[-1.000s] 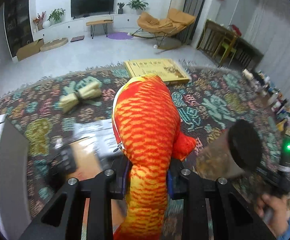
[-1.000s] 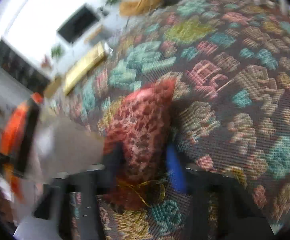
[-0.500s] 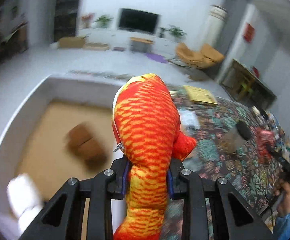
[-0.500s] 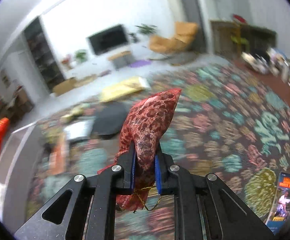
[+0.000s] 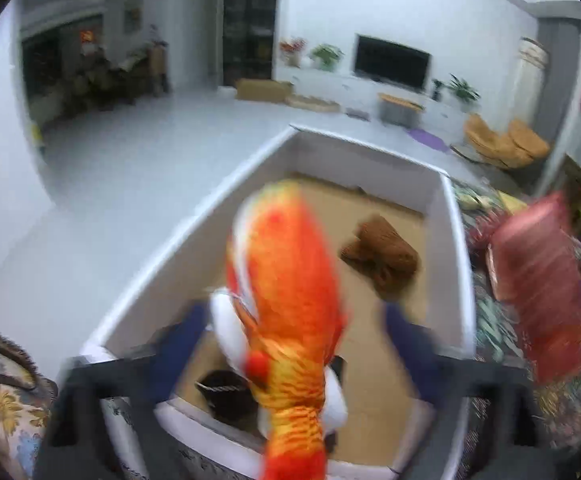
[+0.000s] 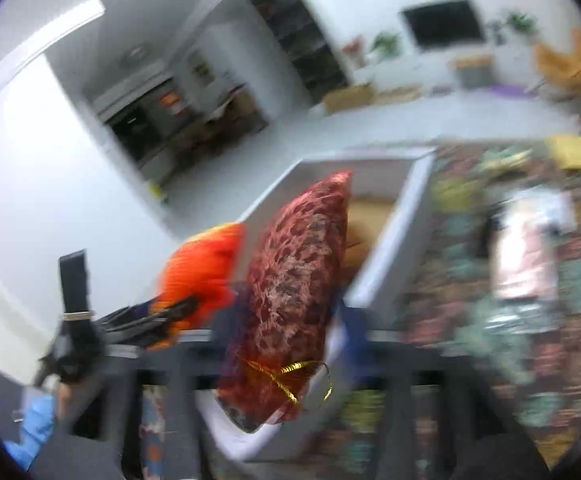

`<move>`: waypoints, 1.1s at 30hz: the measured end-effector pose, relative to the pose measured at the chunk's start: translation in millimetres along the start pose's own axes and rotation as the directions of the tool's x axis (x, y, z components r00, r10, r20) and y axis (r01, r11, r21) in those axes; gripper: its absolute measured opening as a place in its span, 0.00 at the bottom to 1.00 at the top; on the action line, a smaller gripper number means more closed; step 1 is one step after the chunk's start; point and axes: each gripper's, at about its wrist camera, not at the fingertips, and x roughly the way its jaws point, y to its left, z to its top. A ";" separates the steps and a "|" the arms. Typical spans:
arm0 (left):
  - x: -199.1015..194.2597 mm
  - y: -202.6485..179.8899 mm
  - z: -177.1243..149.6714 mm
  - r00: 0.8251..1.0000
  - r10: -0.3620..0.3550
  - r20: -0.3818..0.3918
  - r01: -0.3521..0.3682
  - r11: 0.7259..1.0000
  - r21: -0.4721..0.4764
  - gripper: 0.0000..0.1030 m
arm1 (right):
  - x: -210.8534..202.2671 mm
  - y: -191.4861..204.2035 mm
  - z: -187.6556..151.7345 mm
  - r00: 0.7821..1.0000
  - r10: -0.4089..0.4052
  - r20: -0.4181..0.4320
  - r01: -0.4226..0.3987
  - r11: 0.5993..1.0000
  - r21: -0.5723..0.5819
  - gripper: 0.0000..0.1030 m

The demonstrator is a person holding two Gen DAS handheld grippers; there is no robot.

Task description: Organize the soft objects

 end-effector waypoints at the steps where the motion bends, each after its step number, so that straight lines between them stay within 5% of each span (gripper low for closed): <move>1: -2.2 3.0 1.0 1.000 0.013 0.022 -0.013 1.000 -0.010 0.98 | 6.4 0.0 -1.2 1.000 -0.010 -0.006 0.010 1.000 -0.004 0.74; 5: -6.3 0.1 -0.6 0.999 -0.018 0.044 0.019 0.999 -0.027 0.98 | -7.9 -34.5 -19.7 0.989 -0.141 0.040 0.142 0.989 -0.032 0.74; 7: -8.4 -11.7 -3.7 0.997 -0.055 0.045 0.057 0.998 -0.029 0.98 | -19.9 -71.4 -32.5 0.955 -0.289 0.064 0.291 0.956 -0.025 0.74; 10: -13.6 -46.9 -11.4 0.983 -0.181 0.032 0.182 0.983 -0.023 0.98 | -35.0 -143.6 -69.0 0.817 -0.575 0.040 0.576 0.818 -0.005 0.74; 11: -15.3 -57.3 -12.4 0.975 -0.221 0.026 0.221 0.975 -0.016 0.98 | -42.8 -178.0 -85.9 0.734 -0.679 0.007 0.679 0.734 0.012 0.74; 14: -24.7 -119.2 -33.9 0.924 -0.381 -0.026 0.382 0.922 0.055 0.98 | -61.3 -234.3 -111.8 0.607 -0.792 -0.058 0.794 0.605 0.058 0.74; 15: -26.1 -135.4 -39.7 0.910 -0.412 -0.046 0.415 0.907 0.079 0.98 | -69.6 -250.9 -121.0 0.572 -0.817 -0.076 0.820 0.566 0.084 0.74; 17: -22.5 -180.1 -62.3 0.873 -0.474 -0.117 0.486 0.863 0.134 0.98 | -85.8 -272.5 -132.9 0.535 -0.840 -0.089 0.841 0.521 0.146 0.74; 20: 0.4 -239.5 -95.8 0.848 -0.489 -0.202 0.526 0.823 0.214 0.98 | -94.2 -285.7 -132.7 0.535 -0.838 -0.106 0.835 0.506 0.215 0.74; 22: 28.8 -269.1 -114.5 0.870 -0.432 -0.238 0.487 0.829 0.276 0.98 | -90.9 -293.4 -132.6 0.519 -0.846 -0.123 0.846 0.487 0.217 0.75; 26: 86.8 -288.1 -129.0 0.927 -0.289 -0.240 0.360 0.867 0.346 0.97 | -96.5 -298.9 -135.3 0.547 -0.828 -0.124 0.821 0.502 0.273 0.82; 33: 140.2 -284.7 -123.9 0.954 -0.192 -0.231 0.264 0.902 0.340 0.99 | -107.6 -292.0 -142.3 0.547 -0.828 -0.121 0.818 0.499 0.285 0.85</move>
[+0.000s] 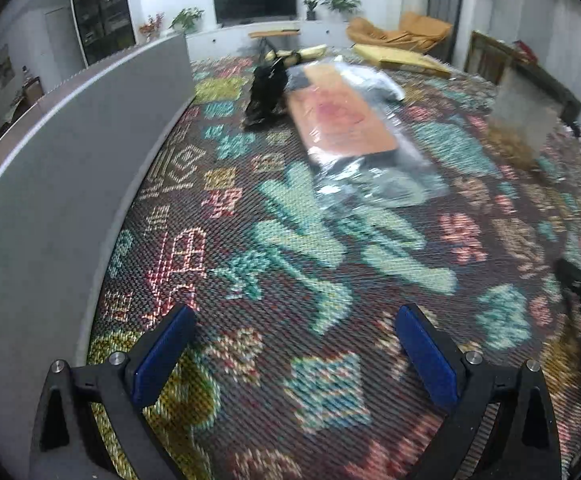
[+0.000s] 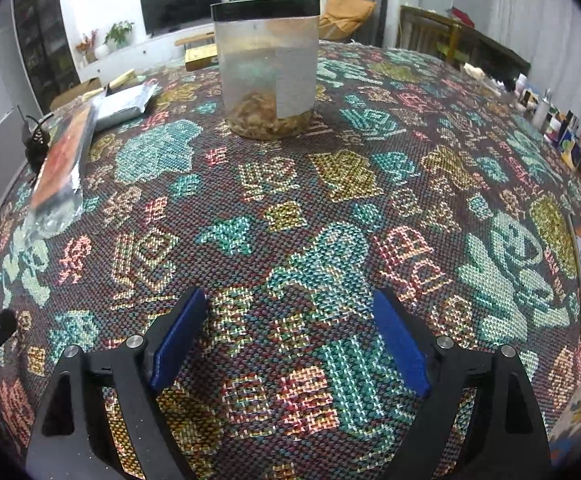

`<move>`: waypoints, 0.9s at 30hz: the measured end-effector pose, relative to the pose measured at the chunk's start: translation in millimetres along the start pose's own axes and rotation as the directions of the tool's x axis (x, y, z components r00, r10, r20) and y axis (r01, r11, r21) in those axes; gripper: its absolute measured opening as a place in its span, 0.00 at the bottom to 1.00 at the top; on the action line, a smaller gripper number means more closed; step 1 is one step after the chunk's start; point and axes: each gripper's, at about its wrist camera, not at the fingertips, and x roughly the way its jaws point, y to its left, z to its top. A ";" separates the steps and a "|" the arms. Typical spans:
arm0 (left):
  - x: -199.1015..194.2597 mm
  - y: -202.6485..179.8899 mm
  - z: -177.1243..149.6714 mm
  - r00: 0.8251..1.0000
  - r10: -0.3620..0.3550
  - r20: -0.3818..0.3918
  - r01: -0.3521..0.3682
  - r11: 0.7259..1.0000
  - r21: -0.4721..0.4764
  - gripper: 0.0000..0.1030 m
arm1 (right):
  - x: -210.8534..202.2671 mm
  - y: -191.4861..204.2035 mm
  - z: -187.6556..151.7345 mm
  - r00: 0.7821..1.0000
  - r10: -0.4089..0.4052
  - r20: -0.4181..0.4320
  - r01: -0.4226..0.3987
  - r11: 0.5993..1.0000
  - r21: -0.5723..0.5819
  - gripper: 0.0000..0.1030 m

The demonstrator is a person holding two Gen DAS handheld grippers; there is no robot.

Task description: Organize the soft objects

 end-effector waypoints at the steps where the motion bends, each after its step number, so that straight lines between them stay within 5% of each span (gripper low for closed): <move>1: 0.2 2.0 0.1 1.000 0.000 0.009 0.000 1.000 -0.013 0.99 | -1.8 1.3 -1.4 1.000 0.000 0.001 0.000 1.000 -0.001 0.86; 27: 4.4 3.9 -0.4 1.000 -0.001 0.005 0.001 1.000 -0.017 1.00 | 2.4 1.9 1.5 1.000 0.000 0.001 0.000 1.000 -0.001 0.86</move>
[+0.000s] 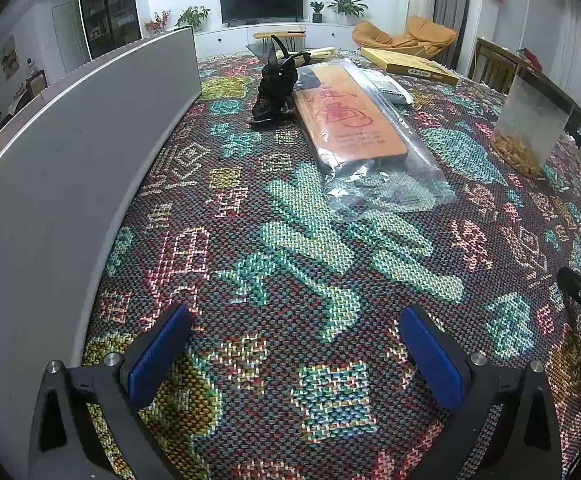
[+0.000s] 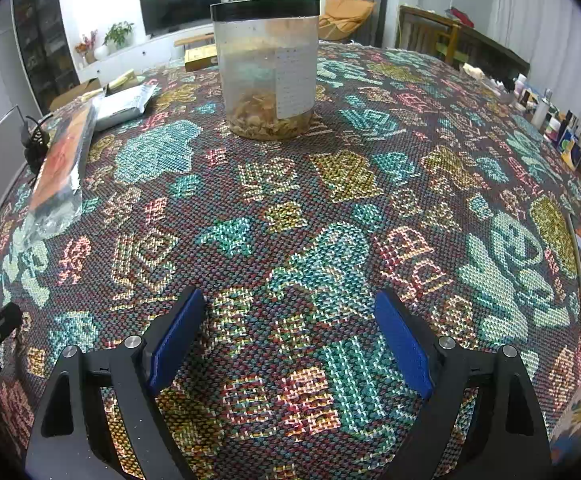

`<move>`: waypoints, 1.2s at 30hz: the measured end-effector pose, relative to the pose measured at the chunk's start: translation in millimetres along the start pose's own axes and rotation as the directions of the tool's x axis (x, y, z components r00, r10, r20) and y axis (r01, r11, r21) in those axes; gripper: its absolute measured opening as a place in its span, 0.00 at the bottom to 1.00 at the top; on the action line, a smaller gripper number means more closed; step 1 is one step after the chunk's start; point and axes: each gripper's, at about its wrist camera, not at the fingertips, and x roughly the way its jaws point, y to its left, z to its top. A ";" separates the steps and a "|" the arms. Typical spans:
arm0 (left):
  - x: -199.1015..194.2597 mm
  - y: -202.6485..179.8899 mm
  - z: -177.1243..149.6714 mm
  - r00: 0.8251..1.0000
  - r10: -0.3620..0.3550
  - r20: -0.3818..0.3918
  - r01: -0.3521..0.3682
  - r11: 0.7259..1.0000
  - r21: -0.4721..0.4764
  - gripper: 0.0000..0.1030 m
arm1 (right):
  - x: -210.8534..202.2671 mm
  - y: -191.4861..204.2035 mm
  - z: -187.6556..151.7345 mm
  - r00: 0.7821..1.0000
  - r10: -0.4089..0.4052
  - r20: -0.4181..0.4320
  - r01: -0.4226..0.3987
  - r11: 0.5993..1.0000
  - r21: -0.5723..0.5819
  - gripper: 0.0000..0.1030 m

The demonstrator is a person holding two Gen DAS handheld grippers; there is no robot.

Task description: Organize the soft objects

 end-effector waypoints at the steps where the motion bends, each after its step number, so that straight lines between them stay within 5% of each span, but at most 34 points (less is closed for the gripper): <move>1: 0.2 -0.2 -0.1 1.000 0.000 0.000 0.000 1.000 0.000 1.00 | 0.0 -0.2 -0.1 1.000 0.000 0.000 0.000 1.000 0.000 0.86; 25: -13.1 13.3 -17.5 1.000 -0.028 0.005 0.027 0.999 0.040 1.00 | -1.2 2.8 1.8 1.000 0.002 -0.012 -0.002 1.000 -0.008 0.87; 30: -12.3 13.4 -16.3 1.000 -0.022 0.008 0.022 0.999 0.031 1.00 | -17.8 54.8 38.7 0.982 0.182 0.039 -0.175 0.973 -0.151 0.87; 33: -12.0 13.2 -15.8 1.000 -0.023 0.008 0.022 0.999 0.031 1.00 | -6.7 107.5 75.3 0.945 0.325 -0.025 -0.321 0.918 -0.234 0.86; 36: -12.4 13.3 -16.0 1.000 -0.022 0.008 0.022 0.999 0.031 1.00 | 21.4 162.0 101.1 0.935 0.338 -0.105 -0.353 0.886 -0.300 0.86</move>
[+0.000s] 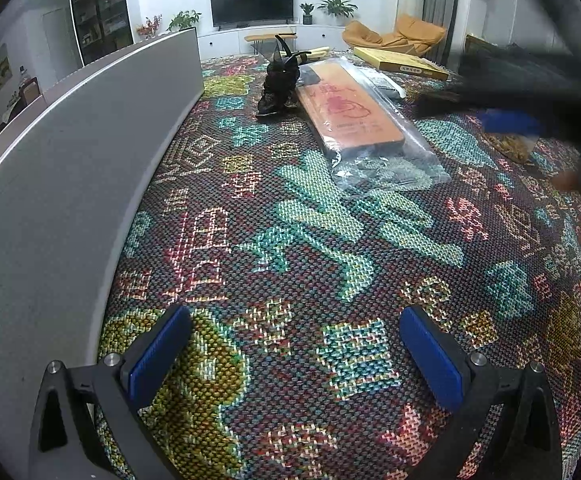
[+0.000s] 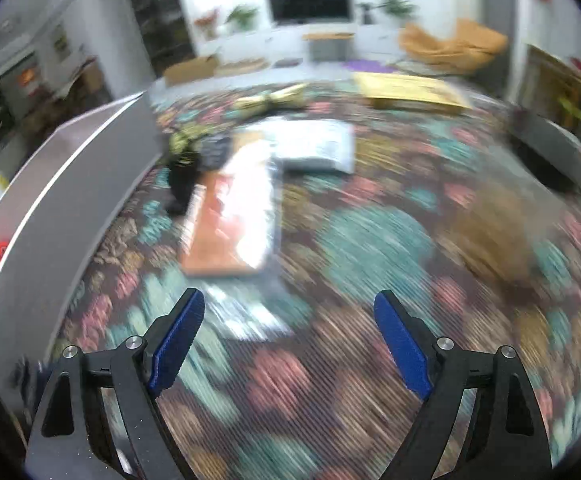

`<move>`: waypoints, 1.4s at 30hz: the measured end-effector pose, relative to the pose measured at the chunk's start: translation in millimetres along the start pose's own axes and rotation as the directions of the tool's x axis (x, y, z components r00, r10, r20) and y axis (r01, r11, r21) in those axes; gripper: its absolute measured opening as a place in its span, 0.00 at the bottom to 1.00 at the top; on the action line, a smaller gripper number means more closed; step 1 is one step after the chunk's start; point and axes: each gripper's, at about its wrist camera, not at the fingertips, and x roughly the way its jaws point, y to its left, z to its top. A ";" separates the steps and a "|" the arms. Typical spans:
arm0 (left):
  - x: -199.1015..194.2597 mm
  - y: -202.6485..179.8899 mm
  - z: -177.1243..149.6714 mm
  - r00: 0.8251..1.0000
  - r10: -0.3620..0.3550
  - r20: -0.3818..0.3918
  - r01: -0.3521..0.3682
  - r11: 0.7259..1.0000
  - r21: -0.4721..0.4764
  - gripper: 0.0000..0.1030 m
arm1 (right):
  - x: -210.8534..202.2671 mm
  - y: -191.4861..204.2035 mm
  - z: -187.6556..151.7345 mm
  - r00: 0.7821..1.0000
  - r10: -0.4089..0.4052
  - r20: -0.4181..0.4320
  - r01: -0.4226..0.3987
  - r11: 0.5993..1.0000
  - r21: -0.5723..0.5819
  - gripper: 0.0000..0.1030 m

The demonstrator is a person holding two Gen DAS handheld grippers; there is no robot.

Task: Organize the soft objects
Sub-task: 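Grasp the wrapped orange phone case with the right gripper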

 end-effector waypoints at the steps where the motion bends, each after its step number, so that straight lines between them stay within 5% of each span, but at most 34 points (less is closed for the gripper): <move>1: -0.1 0.1 0.0 1.000 0.000 0.000 0.000 1.000 0.000 1.00 | 17.9 10.6 11.5 0.999 0.001 -0.038 -0.002 1.000 -0.023 0.86; 5: -0.6 0.3 -0.3 1.000 0.000 0.000 0.000 1.000 0.000 1.00 | 72.8 34.5 26.0 0.985 -0.032 -0.172 0.021 0.998 -0.062 0.89; 9: 0.9 -0.2 1.1 1.000 -0.001 -0.001 0.001 1.000 0.000 1.00 | 77.8 37.1 28.4 0.986 -0.071 -0.153 0.062 0.996 -0.064 0.87; 11: 0.8 0.1 0.7 1.000 -0.001 -0.001 0.001 1.000 -0.001 1.00 | 68.6 32.7 22.2 0.988 -0.072 -0.138 0.062 0.995 -0.080 0.74; 20: -0.5 0.2 -0.2 1.000 0.000 -0.001 0.000 1.000 -0.001 1.00 | -14.3 -20.7 -77.8 0.983 -0.046 -0.180 0.033 0.996 -0.077 0.74; 24: -0.6 0.0 -0.2 1.000 0.000 -0.001 0.000 1.000 -0.001 1.00 | -65.9 -66.7 -139.7 0.977 -0.062 -0.204 0.064 0.998 0.006 0.74; 30: 0.0 0.0 0.0 1.000 0.000 -0.001 0.000 1.000 0.000 1.00 | -107.6 -142.0 -177.2 0.971 -0.145 -0.189 0.187 0.955 0.229 0.74; 35: -0.4 -0.4 -0.2 1.000 -0.001 -0.001 0.001 1.000 0.000 1.00 | -104.4 -191.0 -163.2 0.967 -0.204 -0.153 0.244 0.915 0.321 0.75; 42: 0.0 -0.4 0.0 1.000 0.000 -0.001 0.000 1.000 0.000 1.00 | -63.6 -230.3 -103.7 0.972 -0.235 0.009 0.225 0.940 0.258 0.78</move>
